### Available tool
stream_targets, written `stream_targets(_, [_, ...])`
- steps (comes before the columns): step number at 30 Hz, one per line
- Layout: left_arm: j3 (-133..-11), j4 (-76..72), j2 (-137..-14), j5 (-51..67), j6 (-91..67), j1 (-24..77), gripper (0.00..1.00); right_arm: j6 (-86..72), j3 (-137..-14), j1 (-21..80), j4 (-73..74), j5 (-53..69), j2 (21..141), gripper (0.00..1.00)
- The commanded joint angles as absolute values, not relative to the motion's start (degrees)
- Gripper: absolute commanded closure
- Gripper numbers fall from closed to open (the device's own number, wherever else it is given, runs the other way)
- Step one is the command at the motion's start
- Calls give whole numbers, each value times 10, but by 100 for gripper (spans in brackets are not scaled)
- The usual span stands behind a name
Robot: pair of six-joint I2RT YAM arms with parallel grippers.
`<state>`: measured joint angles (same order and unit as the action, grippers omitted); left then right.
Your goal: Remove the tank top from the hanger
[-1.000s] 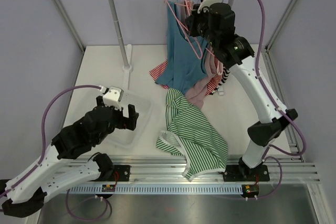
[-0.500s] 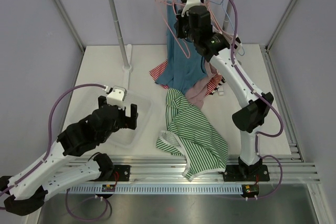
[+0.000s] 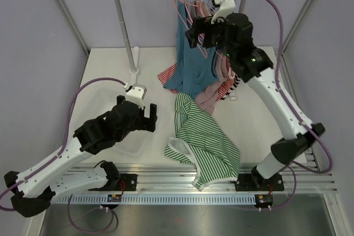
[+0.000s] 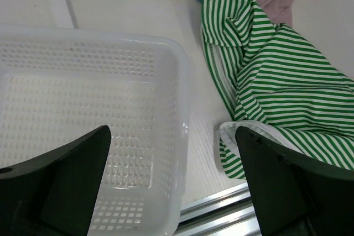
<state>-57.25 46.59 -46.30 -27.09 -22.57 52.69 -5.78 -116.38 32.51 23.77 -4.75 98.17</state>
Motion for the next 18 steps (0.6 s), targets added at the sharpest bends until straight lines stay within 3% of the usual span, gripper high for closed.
stream_targets(1, [-603, 403, -499, -241, -253, 544, 1, -84, -1077, 328, 176, -23, 826, 1])
stream_targets(10, [-659, 329, -669, -222, -243, 608, 1, -119, -818, 328, 300, 26, 566, 1])
stream_targets(18, [-701, 280, -824, -184, -228, 629, 1, -134, -725, 328, 384, -20, 400, 1])
